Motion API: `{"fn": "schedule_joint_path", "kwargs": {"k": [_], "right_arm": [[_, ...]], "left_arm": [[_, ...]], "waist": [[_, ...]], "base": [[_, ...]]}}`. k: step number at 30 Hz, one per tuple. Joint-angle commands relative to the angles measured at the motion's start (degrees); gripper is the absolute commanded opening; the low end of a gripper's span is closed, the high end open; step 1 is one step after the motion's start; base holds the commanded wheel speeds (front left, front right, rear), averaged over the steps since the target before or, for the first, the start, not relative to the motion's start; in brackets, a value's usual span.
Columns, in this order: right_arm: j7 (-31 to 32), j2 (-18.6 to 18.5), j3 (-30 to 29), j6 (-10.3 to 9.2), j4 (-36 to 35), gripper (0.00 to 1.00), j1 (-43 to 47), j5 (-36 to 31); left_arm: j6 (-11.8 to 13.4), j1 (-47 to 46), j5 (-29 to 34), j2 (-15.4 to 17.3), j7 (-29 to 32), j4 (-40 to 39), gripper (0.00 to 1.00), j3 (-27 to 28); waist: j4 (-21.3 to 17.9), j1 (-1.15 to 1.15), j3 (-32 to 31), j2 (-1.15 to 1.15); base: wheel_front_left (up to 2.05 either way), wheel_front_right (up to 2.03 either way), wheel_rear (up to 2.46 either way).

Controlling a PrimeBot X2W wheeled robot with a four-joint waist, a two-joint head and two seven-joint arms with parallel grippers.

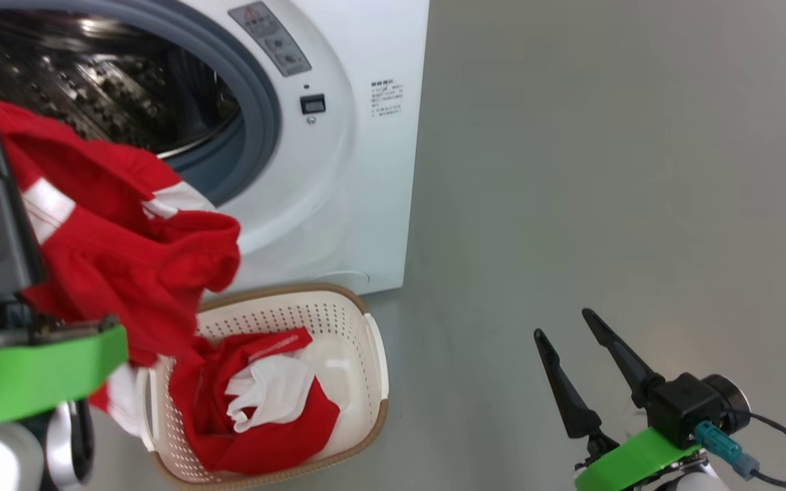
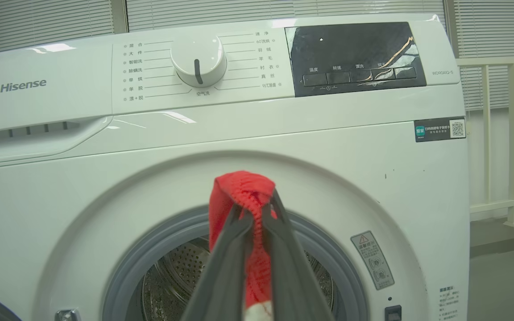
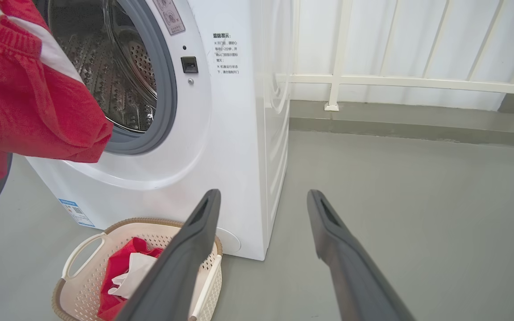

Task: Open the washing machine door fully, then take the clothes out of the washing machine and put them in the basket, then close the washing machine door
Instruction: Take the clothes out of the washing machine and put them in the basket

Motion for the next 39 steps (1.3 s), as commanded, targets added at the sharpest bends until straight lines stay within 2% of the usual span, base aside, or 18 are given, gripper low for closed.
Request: {"fn": "schedule_joint_path", "kwargs": {"k": [1,7,14,19,23,26,30,32,39], "right_arm": [[-0.4,0.0,1.0,0.19,-1.2,1.00,0.5,-1.0],[-0.4,0.1,0.5,0.19,-1.2,1.00,1.8,-1.5],[-0.4,0.2,0.4,0.19,-1.5,1.00,2.0,-1.6],[-0.4,0.1,0.3,0.19,-2.2,1.00,1.2,-1.5],[-0.4,-0.1,0.4,0.19,-2.6,1.00,0.2,-1.4],[-0.4,-0.1,0.2,0.19,-2.9,1.00,-0.5,-1.2],[-0.4,-0.1,0.1,0.19,-3.6,1.00,-1.6,-0.8],[-0.4,-0.1,0.0,0.19,-3.9,1.00,-2.2,-0.6],[-0.4,-0.2,-0.3,0.19,-5.1,1.00,-4.9,0.3]], "left_arm": [[0.6,-0.1,1.0,1.8,0.0,-2.3,0.00,2.0],[1.7,2.9,4.0,2.3,1.5,-8.9,0.00,-0.1],[3.5,7.0,5.0,0.5,2.1,-12.7,0.00,-2.0],[4.4,11.6,2.6,-3.1,-0.5,-8.1,0.00,-4.0],[3.8,14.0,-0.4,-5.9,-3.4,-1.1,0.00,-4.8],[2.6,14.3,-2.7,-8.1,-5.4,4.9,0.00,-5.2],[-0.5,12.6,-4.9,-10.1,-7.0,13.6,0.00,-4.6],[-2.2,10.8,-4.9,-10.8,-7.2,17.0,0.00,-3.9],[-7.9,5.4,-0.9,-15.2,-7.3,21.3,0.00,0.5]], "waist": [[0.5,0.00,-1.7,0.00],[0.7,0.00,-3.3,0.00],[0.9,0.00,-3.4,0.00],[0.7,0.00,-1.7,0.00],[0.2,0.00,0.1,0.00],[-0.2,0.00,1.7,0.00],[-1.1,0.00,4.5,0.00],[-1.6,0.00,6.2,0.00],[-3.2,0.00,12.5,0.00]], "base": [[0.00,0.00,0.00],[0.00,0.00,0.00],[0.00,0.00,0.00],[0.00,0.00,0.00],[0.00,0.00,0.00],[0.00,0.00,0.00],[0.00,0.00,0.00],[0.00,0.00,0.00],[0.00,0.00,0.00]]}}
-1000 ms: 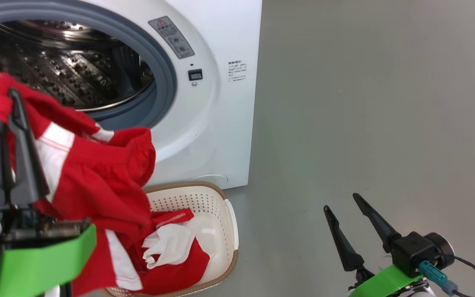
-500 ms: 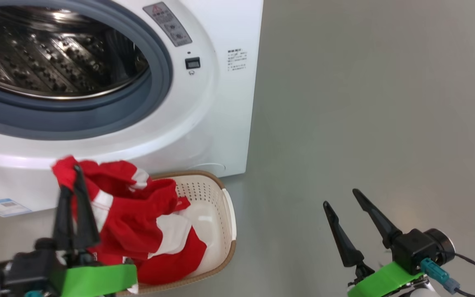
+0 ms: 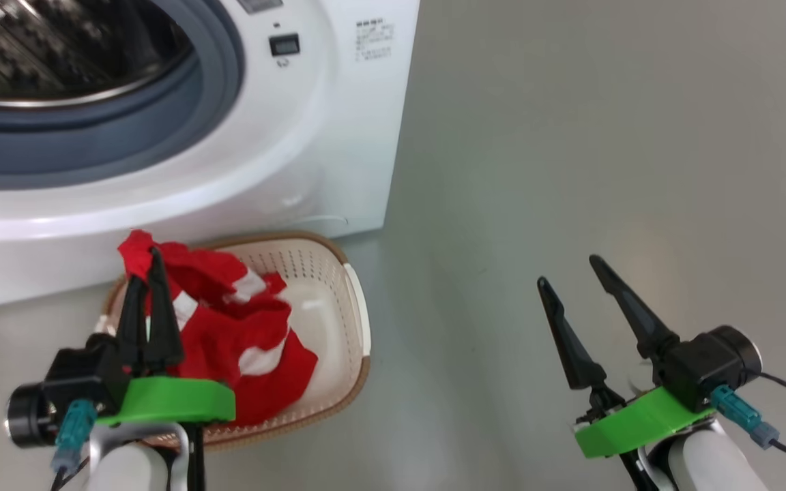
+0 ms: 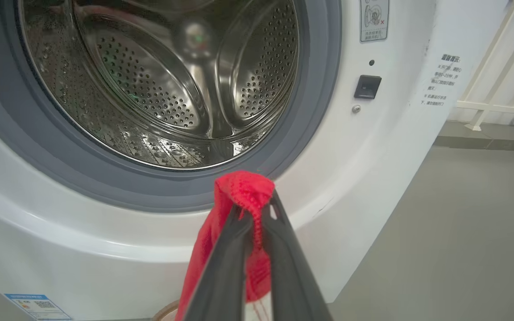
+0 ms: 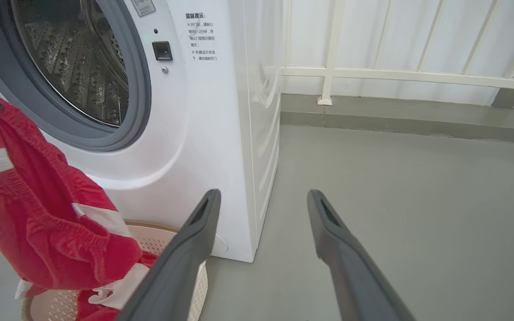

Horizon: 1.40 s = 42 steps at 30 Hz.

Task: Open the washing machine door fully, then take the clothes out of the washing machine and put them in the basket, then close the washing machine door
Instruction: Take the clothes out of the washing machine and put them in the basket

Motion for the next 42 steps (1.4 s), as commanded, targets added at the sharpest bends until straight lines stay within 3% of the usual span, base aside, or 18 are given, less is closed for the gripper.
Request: {"fn": "schedule_joint_path", "kwargs": {"k": [1,12,20,31,38,39,41,42], "right_arm": [[-0.4,-0.4,1.0,0.19,-1.9,1.00,-1.8,1.1],[-0.4,-0.3,1.1,0.19,-2.5,1.00,-5.1,2.4],[-0.4,-0.2,1.1,0.19,-2.8,1.00,-6.6,2.8],[-0.4,-0.4,1.1,0.19,-2.9,1.00,-7.9,2.9],[-0.4,-0.3,1.4,0.19,-2.6,1.00,-7.8,3.0],[-0.4,-0.3,1.5,0.19,-2.4,1.00,-7.7,3.0],[-0.4,-0.2,1.6,0.19,-2.2,1.00,-7.6,3.0],[-0.4,-0.1,1.6,0.19,-2.2,1.00,-7.6,3.0]], "left_arm": [[-2.2,-1.9,0.8,-0.6,-0.7,1.8,0.00,3.2],[-8.7,-6.9,1.3,-3.8,-0.7,18.3,0.00,7.7],[-11.9,-12.3,0.2,-4.4,-0.7,32.9,0.00,9.3],[-13.9,-17.9,-0.5,-4.5,-0.7,44.8,0.00,11.4],[-14.6,-18.8,-0.5,-4.5,-0.7,47.4,0.00,12.1],[-14.6,-18.7,-0.6,-4.5,-0.7,47.7,0.09,12.2],[-14.6,-18.7,-1.4,-4.5,-0.7,48.3,0.61,12.4],[-14.8,-18.7,-1.5,-4.5,-0.7,48.3,0.96,12.2]], "waist": [[-2.0,0.00,5.1,0.00],[-3.9,0.00,11.1,0.00],[-4.0,0.00,14.2,0.00],[-3.8,0.00,15.9,0.00],[-3.6,0.00,15.1,0.00],[-3.5,0.00,14.8,0.00],[-3.3,0.00,14.1,0.00],[-3.1,0.00,13.7,0.00]], "base": [[0.00,0.00,0.00],[0.00,0.00,0.00],[0.00,0.00,0.00],[0.00,0.00,0.00],[0.00,0.00,0.00],[0.00,0.00,0.00],[0.00,0.00,0.00],[0.00,0.00,0.00]]}}
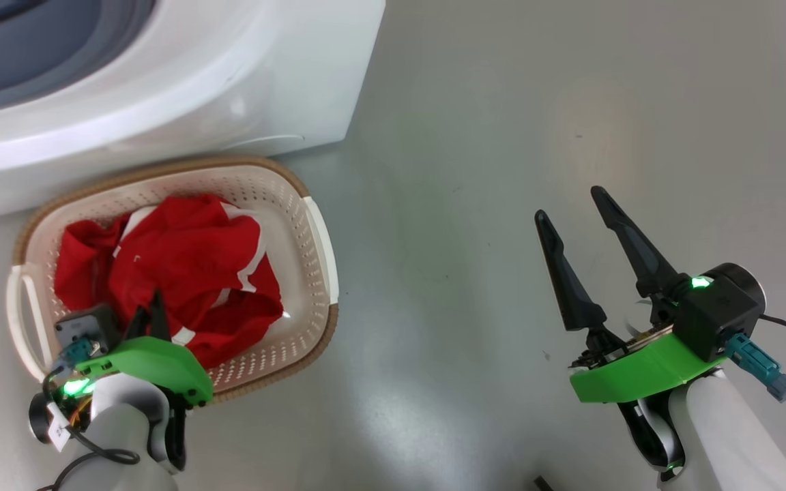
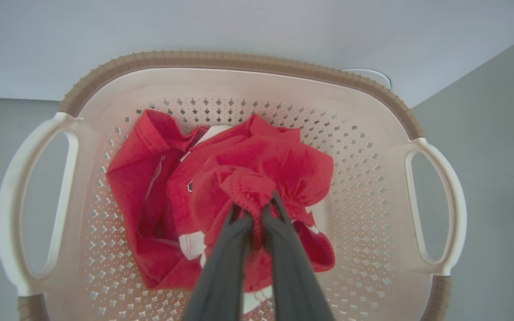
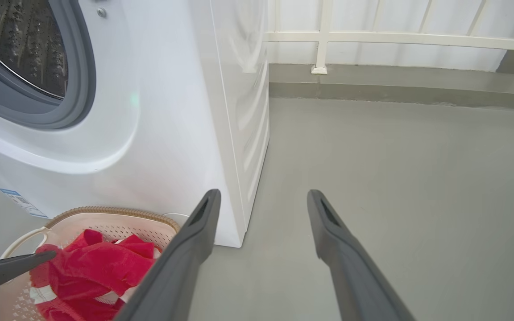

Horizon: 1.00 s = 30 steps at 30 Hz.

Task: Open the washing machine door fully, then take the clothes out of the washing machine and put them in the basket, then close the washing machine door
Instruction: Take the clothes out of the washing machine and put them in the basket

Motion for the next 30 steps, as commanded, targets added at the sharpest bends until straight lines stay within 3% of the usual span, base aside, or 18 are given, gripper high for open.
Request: {"fn": "schedule_joint_path", "kwargs": {"k": [1,14,30], "right_arm": [[-0.4,-0.1,1.1,0.19,-1.0,1.00,0.6,0.5],[-0.4,-0.3,0.8,0.19,0.8,1.00,3.3,-0.4],[-0.4,-0.4,-1.0,0.19,2.7,1.00,9.9,-2.1]], "left_arm": [[-0.2,0.7,-0.8,0.9,-0.5,-0.5,1.00,1.3],[0.6,3.7,-1.7,0.9,-0.5,-4.3,1.00,-1.7],[3.9,17.3,2.7,0.9,-0.5,-32.6,1.00,-6.0]], "waist": [[0.6,0.00,-1.1,0.00],[4.2,0.00,-8.9,0.00],[9.0,0.00,-21.3,0.00]], "base": [[0.00,0.00,0.00],[0.00,0.00,0.00],[0.00,0.00,0.00]]}}
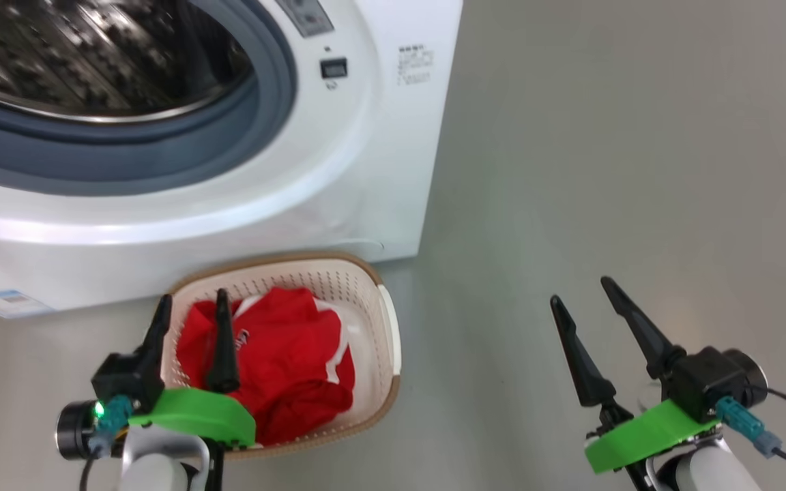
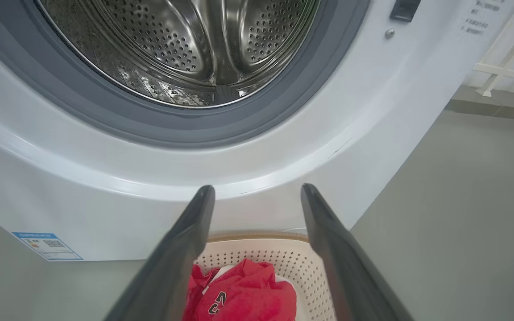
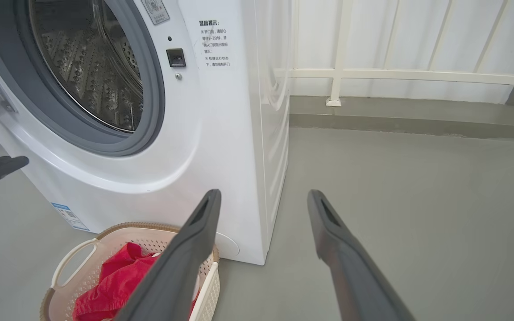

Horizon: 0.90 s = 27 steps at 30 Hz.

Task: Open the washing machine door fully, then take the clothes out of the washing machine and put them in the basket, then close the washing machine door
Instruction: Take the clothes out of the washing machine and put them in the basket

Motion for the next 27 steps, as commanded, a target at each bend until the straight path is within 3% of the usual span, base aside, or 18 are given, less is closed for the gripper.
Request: {"fn": "schedule_joint_path", "kwargs": {"k": [1,14,27], "right_arm": [[-0.4,-0.2,0.9,0.19,-1.0,1.00,0.8,-0.9],[-0.4,0.4,-0.1,0.19,0.2,1.00,5.7,-2.2],[-0.4,0.9,-1.8,0.19,0.6,1.00,9.5,-3.4]], "left_arm": [[0.3,1.4,0.8,1.0,-0.5,-3.0,1.00,1.2],[2.8,15.9,4.5,2.9,4.9,-22.2,1.00,-2.1],[4.2,24.1,4.1,4.0,7.6,-28.6,1.00,-2.2]], "waist": [[1.8,0.00,-3.5,0.00],[3.2,0.00,-11.4,0.00],[4.4,0.00,-15.5,0.00]], "base": [[0.00,0.00,0.00],[0.00,0.00,0.00],[0.00,0.00,0.00]]}}
